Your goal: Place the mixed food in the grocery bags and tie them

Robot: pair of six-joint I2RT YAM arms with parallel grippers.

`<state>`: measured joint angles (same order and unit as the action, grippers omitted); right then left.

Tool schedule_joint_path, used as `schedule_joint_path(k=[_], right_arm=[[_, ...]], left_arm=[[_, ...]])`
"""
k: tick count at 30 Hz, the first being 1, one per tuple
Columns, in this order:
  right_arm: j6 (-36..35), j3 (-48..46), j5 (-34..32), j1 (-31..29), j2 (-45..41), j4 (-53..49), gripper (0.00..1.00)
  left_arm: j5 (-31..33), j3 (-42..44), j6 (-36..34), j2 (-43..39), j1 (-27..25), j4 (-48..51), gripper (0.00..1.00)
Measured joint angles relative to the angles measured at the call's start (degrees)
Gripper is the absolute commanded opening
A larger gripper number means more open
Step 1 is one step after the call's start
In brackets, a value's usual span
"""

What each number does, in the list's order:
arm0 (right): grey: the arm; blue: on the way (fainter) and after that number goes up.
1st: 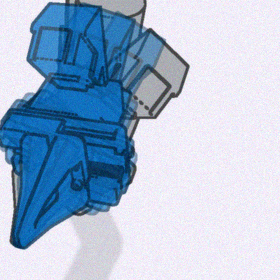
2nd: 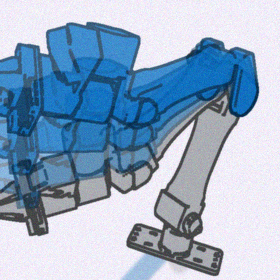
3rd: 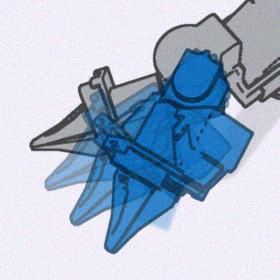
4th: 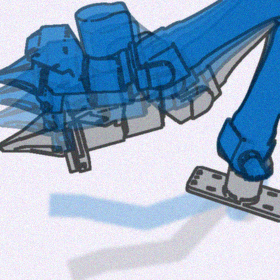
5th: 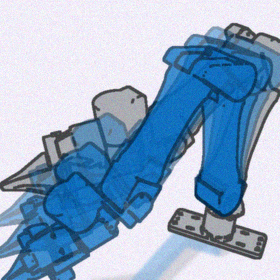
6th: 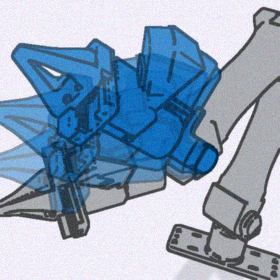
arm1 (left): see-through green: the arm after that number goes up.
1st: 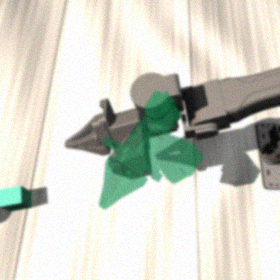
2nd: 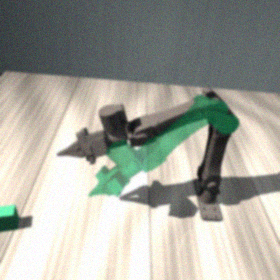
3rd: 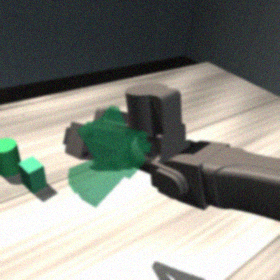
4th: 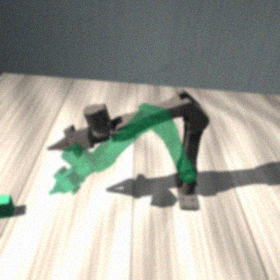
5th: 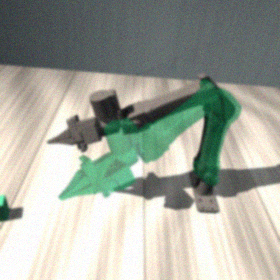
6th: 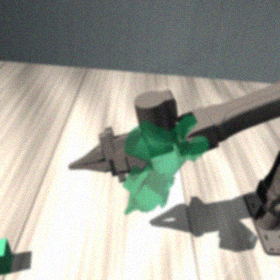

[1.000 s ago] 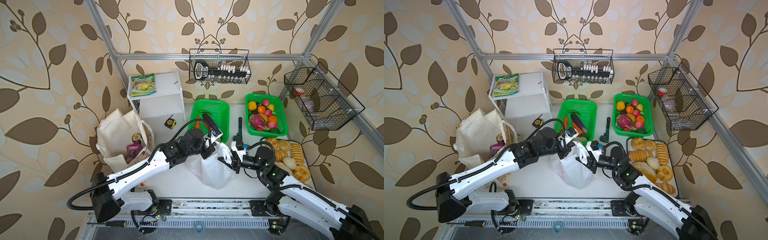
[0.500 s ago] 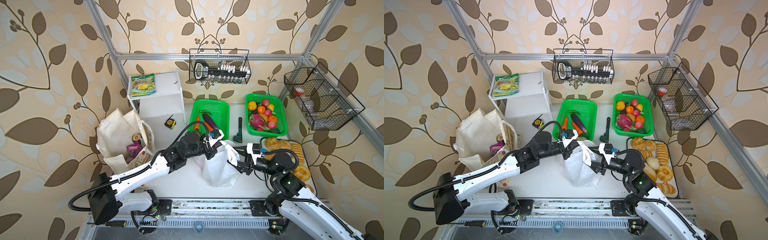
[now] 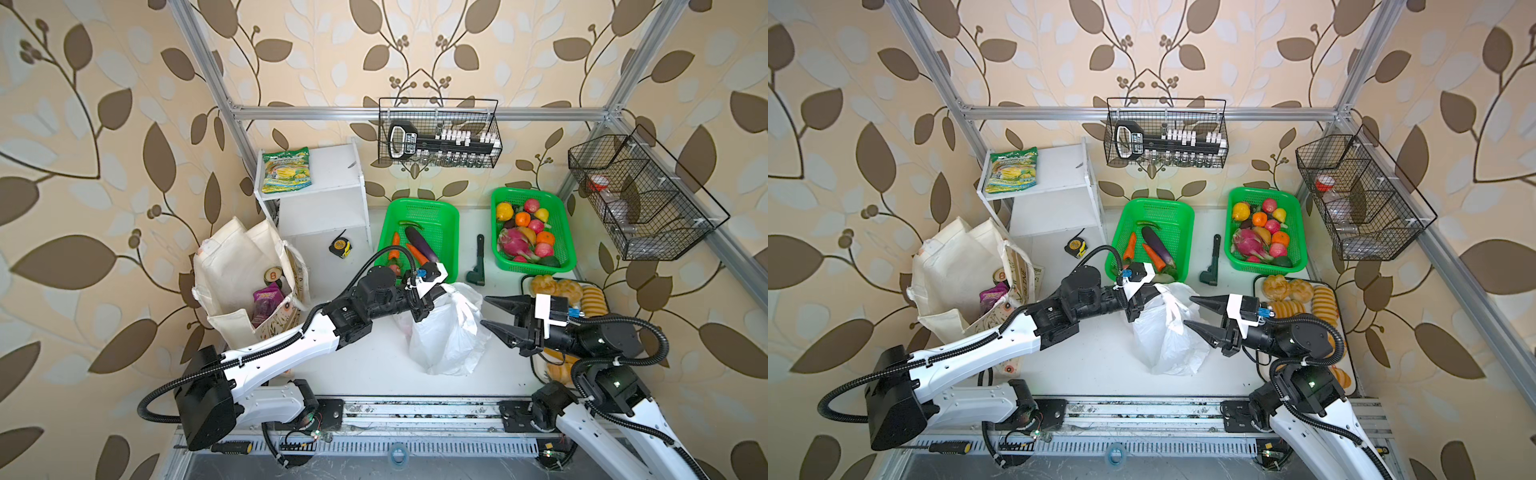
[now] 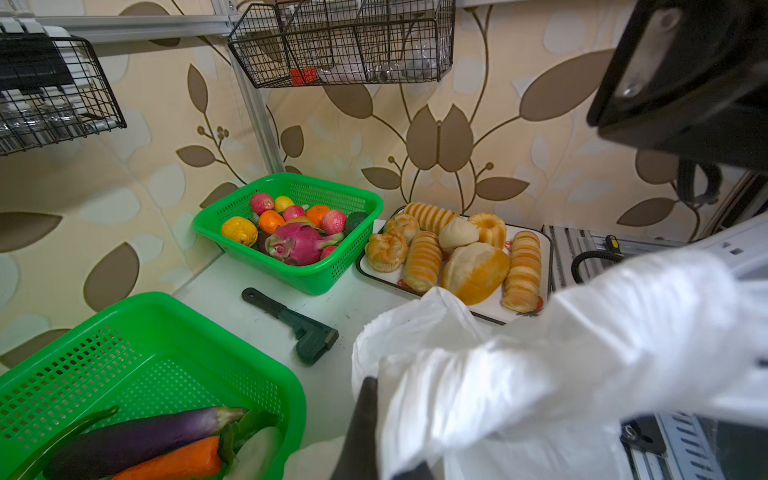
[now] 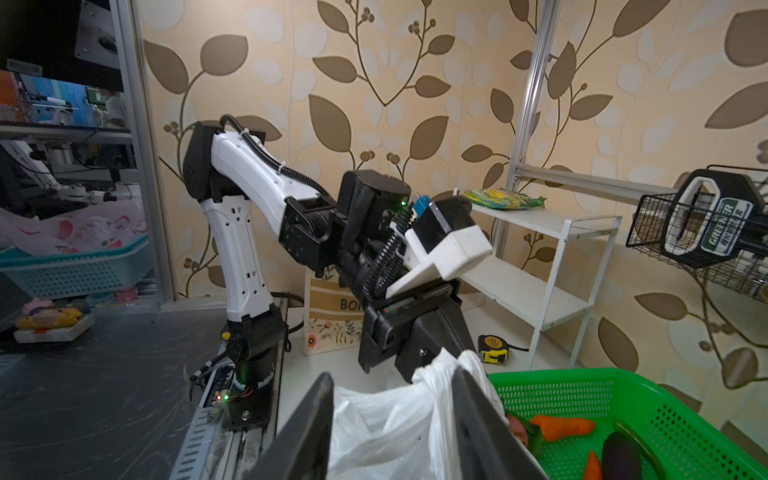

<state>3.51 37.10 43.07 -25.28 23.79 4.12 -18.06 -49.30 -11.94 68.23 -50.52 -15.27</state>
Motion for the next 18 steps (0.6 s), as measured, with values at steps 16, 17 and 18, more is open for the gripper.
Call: schedule_joint_path(k=[16,17,18], right_arm=[[1.38,0.24,-8.57,-0.17,16.13,-2.25,0.14],[1.57,-0.04,-8.17,-1.36,16.81,-2.47,0.13],[1.6,-0.35,-8.02,-2.84,17.03,-2.73,0.13]], left_arm=[[-6.78,1.97,2.67,-2.93,4.33,-1.51,0.0],[-7.17,2.19,3.21,-2.93,4.76,-2.12,0.0],[-7.45,2.38,3.61,-2.93,4.98,-2.69,0.0]])
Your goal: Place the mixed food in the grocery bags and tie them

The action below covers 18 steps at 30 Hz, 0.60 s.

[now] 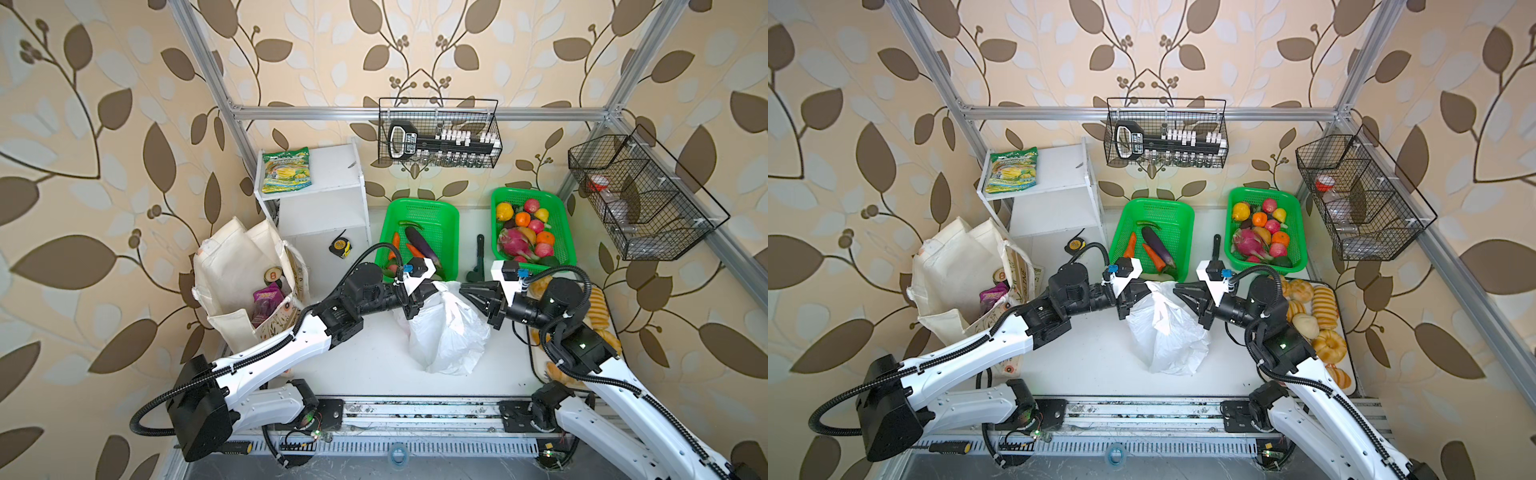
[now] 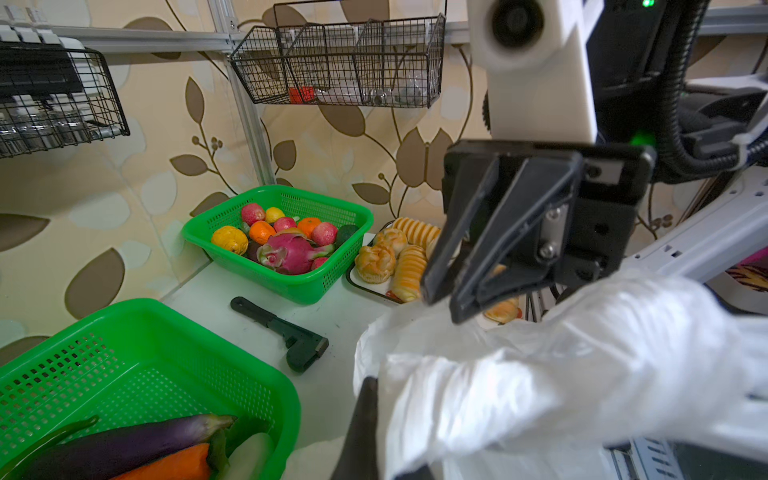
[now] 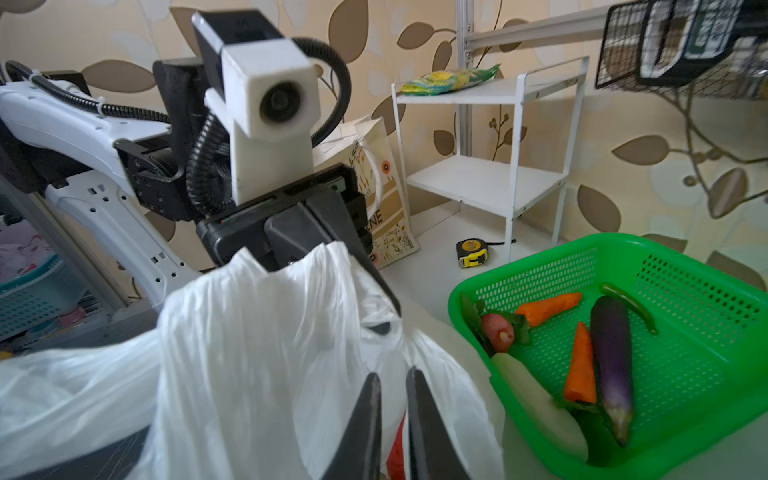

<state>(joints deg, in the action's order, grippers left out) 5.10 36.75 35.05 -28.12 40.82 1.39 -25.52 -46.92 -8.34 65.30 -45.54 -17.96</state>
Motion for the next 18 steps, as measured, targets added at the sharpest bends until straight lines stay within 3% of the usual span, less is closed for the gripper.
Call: schedule_joint_path(k=[6,11,18], right_arm=[[-0.02,-1.22,-3.08,-10.64,0.13,0.57,0.14],[-0.17,-1.25,-10.99,-17.27,1.44,1.99,0.14],[-3.52,-1.25,-19.1,-19.67,0.63,2.1,0.16]], left_arm=[[-2.86,0.39,3.54,0.28,1.9,-3.8,0.0],[-6.58,0.39,7.04,2.56,2.97,-7.69,0.0],[-13.25,0.39,12.13,5.42,4.39,-12.59,0.0]])
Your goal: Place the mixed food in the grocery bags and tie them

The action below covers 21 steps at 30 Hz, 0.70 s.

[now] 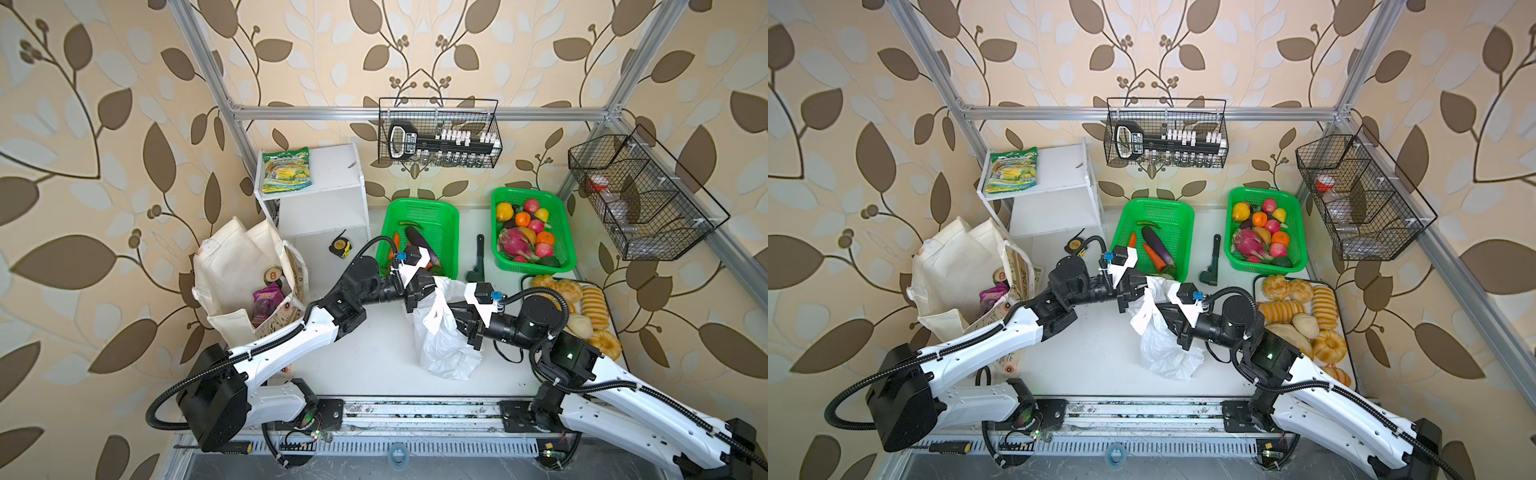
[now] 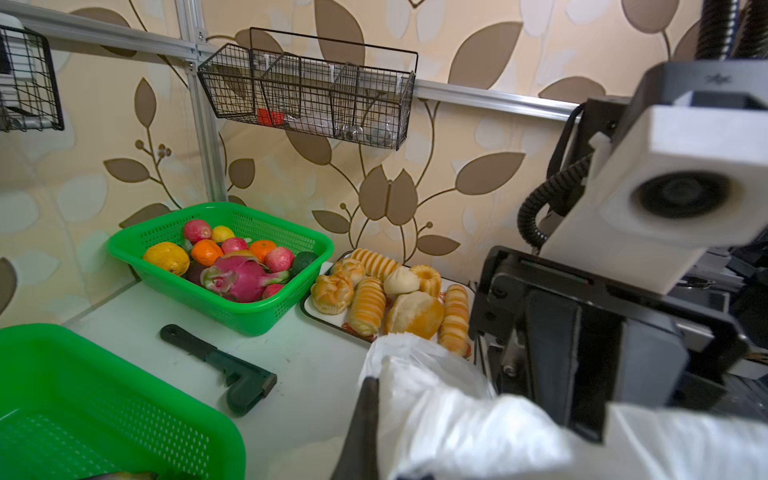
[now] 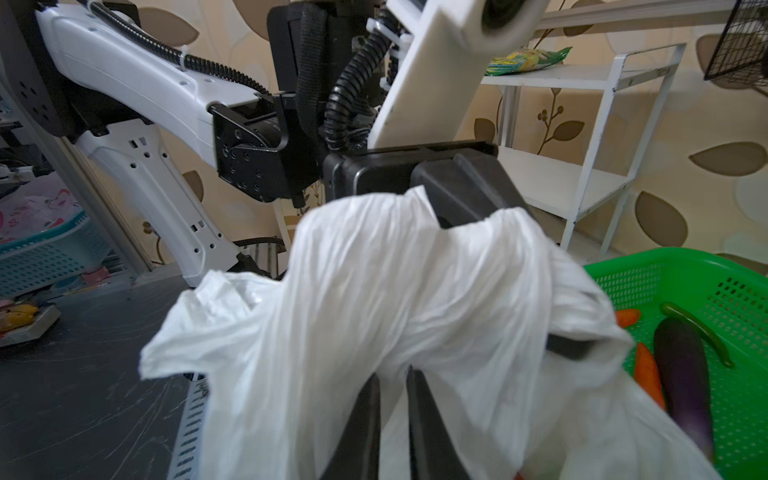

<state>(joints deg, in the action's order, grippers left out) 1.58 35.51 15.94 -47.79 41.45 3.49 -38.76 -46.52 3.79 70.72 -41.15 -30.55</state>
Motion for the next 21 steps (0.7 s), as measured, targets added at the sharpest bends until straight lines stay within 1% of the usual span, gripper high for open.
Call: schedule_joint_path(k=[5,8,13,17,21], right_arm=[[-1.22,-0.02,-1.05,-0.2,0.26,-0.76,0.16],[-1.18,-0.07,-1.49,-1.33,0.98,-0.33,0.18],[-1.46,-0.33,-2.71,-2.43,0.94,0.55,0.22],[-4.02,-0.55,-4.81,-1.7,-3.89,-1.16,0.25],[-6.1,-0.61,-5.25,1.9,-10.75,-2.34,0.24]], left_arm=[[-4.33,-0.37,4.33,2.84,0.63,-4.13,0.0],[-6.36,-1.16,6.4,4.57,0.74,-5.75,0.0],[-8.09,-1.53,7.58,5.22,0.72,-6.16,0.0],[-8.79,-1.53,7.26,5.16,0.72,-5.66,0.0],[-8.76,-1.53,6.69,4.59,0.74,-4.5,0.0]])
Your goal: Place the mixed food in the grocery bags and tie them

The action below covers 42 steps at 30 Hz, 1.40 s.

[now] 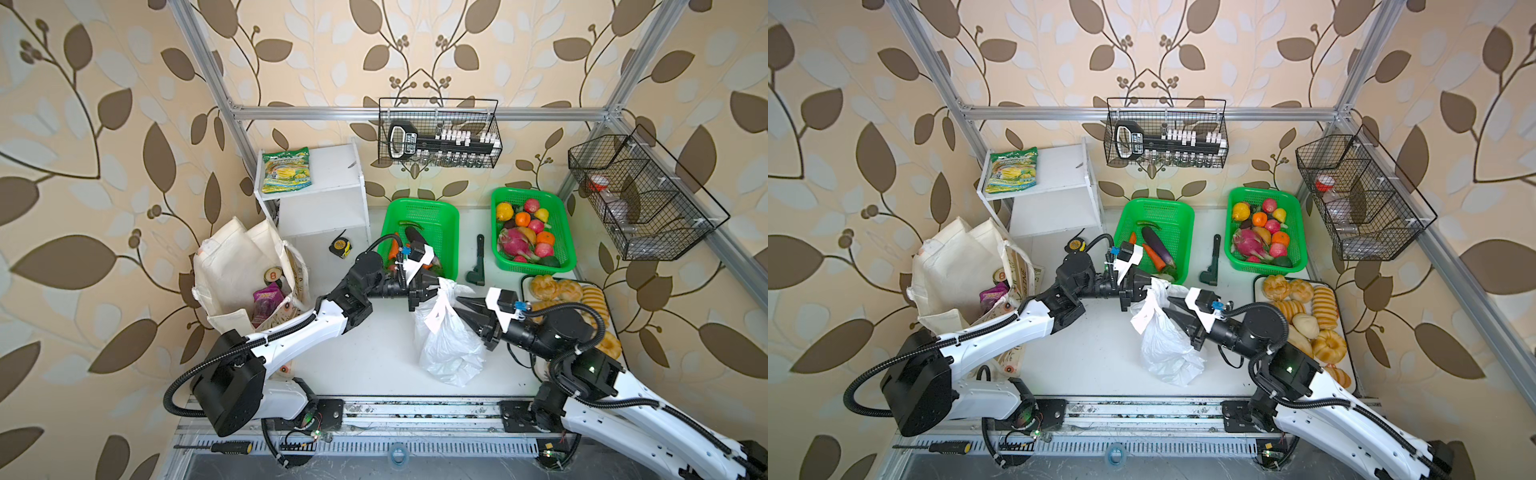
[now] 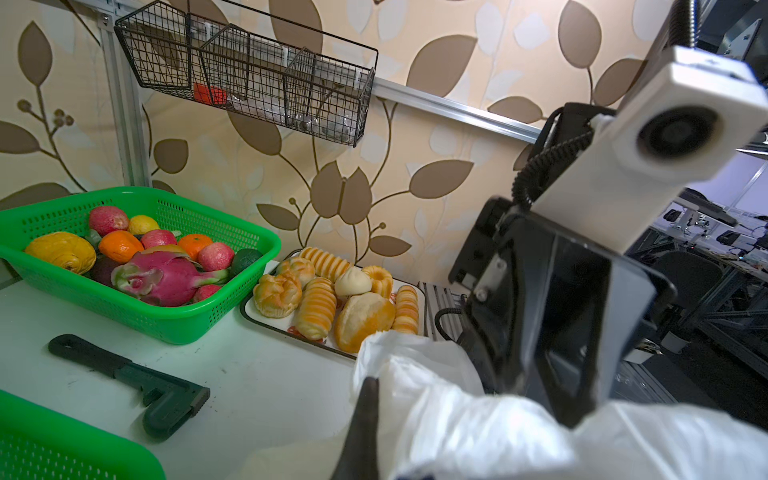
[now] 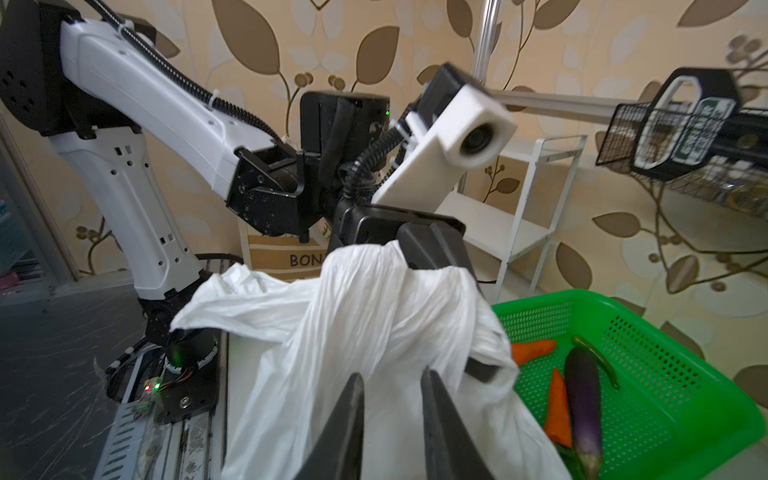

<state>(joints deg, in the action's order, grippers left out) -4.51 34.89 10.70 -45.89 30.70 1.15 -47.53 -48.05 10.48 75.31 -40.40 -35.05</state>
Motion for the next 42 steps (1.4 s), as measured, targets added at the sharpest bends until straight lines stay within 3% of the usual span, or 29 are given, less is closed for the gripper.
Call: schedule_joint_path(k=[4,8,14,23,34,42], right_arm=[[0.68,0.0,-0.57,5.49,-0.92,-0.15,0.14],[2.62,0.02,1.38,8.2,4.72,-0.24,0.08],[4.31,0.02,3.28,3.69,10.75,1.11,0.06],[4.02,0.02,2.47,-2.99,11.89,4.35,0.13],[-7.32,-2.23,-11.28,-3.02,0.39,2.16,0.3],[-19.54,-4.42,-17.55,-2.73,3.15,5.27,0.32]], left_arm=[[-0.02,0.0,-0.22,-0.68,0.0,0.81,0.0],[-0.02,0.0,-0.22,-0.7,-0.02,1.03,0.0],[0.02,0.0,0.07,-0.7,0.0,0.96,0.0],[-0.02,0.0,1.09,-0.7,-0.02,0.28,0.0],[0.0,0.0,1.55,-0.7,-0.02,-0.07,0.0],[-0.28,0.0,1.55,-0.7,-0.02,0.72,0.0]])
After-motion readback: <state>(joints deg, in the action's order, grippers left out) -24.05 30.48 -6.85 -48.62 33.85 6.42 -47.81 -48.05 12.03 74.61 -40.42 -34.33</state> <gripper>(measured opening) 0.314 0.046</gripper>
